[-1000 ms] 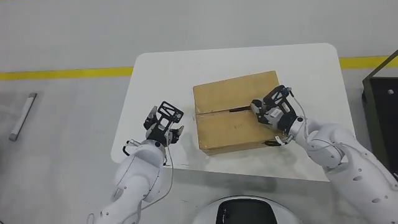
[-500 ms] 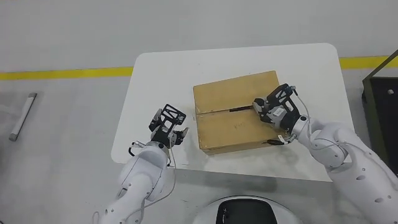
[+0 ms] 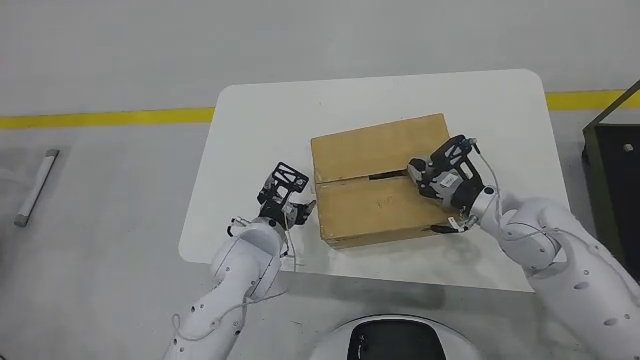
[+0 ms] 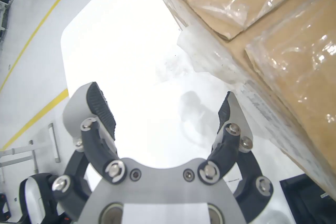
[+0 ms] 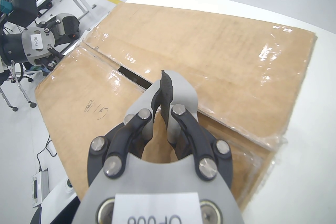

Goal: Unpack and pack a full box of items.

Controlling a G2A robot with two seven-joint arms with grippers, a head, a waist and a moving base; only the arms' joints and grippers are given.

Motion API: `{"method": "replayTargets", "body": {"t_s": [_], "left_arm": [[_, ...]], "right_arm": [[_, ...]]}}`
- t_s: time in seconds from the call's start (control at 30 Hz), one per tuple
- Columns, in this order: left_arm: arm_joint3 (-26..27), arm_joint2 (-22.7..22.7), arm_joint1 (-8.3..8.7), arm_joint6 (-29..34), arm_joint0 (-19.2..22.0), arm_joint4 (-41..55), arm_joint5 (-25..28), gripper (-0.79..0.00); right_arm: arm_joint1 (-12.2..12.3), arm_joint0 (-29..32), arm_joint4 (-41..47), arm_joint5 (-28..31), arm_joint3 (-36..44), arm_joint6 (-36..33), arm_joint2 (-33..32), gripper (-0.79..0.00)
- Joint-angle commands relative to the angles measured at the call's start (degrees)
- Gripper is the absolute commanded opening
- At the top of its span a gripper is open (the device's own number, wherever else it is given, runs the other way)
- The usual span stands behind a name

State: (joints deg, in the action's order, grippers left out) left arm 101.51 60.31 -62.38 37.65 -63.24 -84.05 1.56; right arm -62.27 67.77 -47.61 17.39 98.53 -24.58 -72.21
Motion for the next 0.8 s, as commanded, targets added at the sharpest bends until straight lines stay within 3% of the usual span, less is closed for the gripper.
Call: {"method": "replayTargets", "body": {"t_s": [0.0, 0.2, 0.77], "left_arm": [[-0.91, -0.24, -0.28, -1.64, 0.32, 0.34, -0.15, 0.000], [-2.14, -0.19, -1.10, -5.43, 1.19, 1.49, -2.29, 0.000], [2.10, 3.98, -1.91, -10.98, -0.89, 3.94, -2.97, 0.000]], "right_arm": [[-0.05, -0.18, 0.17, 0.10, -0.09, -0.10, 0.11, -0.785], [-0.24, -0.65, 0.32, 0.04, -0.39, -0.25, 0.61, -0.785], [-0.68, -1.34, -0.01, -0.06, -0.93, -0.27, 1.55, -0.785]]}}
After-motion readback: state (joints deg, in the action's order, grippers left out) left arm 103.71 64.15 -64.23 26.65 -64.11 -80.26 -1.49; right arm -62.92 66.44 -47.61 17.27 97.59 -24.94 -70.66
